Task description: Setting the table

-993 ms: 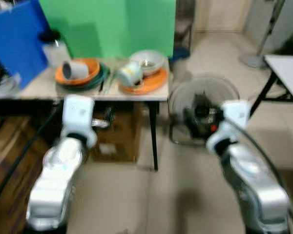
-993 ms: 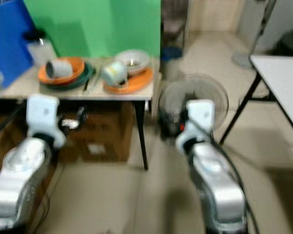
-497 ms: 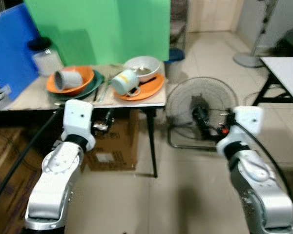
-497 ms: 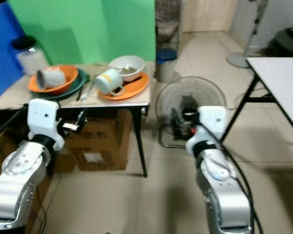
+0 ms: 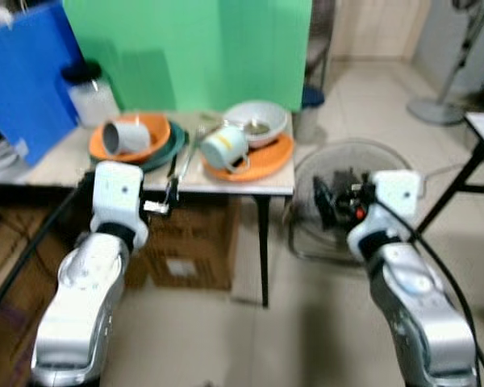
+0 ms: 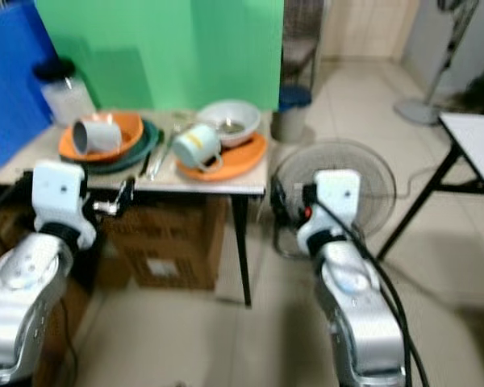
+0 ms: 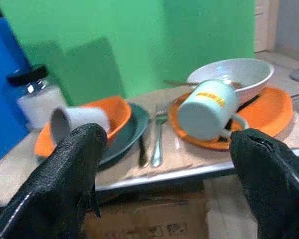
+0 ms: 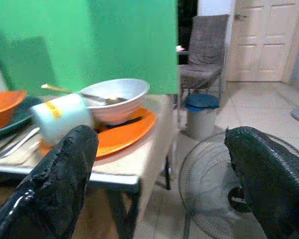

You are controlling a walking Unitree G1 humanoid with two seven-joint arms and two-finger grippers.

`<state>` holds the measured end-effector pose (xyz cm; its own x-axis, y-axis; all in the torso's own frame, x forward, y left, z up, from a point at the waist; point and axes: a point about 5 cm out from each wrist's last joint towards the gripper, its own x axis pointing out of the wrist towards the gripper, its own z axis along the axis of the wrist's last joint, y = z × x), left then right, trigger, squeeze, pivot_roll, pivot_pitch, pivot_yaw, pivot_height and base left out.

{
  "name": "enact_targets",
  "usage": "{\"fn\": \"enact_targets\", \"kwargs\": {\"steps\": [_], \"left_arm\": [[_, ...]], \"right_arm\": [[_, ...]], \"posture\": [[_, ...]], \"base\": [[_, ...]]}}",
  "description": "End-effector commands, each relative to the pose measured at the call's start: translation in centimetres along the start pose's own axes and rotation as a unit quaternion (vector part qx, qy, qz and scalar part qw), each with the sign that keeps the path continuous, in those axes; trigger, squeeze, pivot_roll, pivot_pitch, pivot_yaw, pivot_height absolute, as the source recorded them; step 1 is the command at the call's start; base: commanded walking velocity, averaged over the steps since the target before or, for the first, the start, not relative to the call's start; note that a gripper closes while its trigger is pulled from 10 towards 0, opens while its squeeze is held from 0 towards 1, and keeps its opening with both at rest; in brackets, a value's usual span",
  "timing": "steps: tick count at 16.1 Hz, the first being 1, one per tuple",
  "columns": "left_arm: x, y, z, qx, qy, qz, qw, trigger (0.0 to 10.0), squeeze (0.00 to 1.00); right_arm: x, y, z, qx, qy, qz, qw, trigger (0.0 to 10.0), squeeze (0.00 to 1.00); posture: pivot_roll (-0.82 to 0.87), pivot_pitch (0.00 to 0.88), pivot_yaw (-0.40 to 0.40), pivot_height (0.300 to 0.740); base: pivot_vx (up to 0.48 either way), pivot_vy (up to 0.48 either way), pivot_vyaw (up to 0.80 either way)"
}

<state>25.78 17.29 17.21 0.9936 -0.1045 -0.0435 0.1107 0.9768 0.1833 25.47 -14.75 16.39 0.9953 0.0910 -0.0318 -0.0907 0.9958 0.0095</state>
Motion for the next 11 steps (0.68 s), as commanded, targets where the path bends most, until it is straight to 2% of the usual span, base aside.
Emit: {"fn": "enact_targets", "kwargs": {"steps": [1, 11], "left_arm": [[0.09, -0.69, 0.45, 0.001, -0.006, -0.013, 1.000, 10.0, 0.05], [0.59, -0.68, 0.94, 0.009, -0.012, -0.025, 1.000, 10.0, 0.05]], "right_arm": [[0.20, -0.54, 0.27, -0.008, -0.008, -0.014, 1.000, 10.0, 0.00], [0.40, 0.27, 0.28, 0.016, -0.005, 0.021, 1.000, 10.0, 0.00]], "posture": [[0.06, 0.000, 0.079, 0.740], [0.07, 0.000, 0.068, 0.740]], "base": [[0.330, 0.000, 0.00], [0.332, 0.000, 0.00]]}}
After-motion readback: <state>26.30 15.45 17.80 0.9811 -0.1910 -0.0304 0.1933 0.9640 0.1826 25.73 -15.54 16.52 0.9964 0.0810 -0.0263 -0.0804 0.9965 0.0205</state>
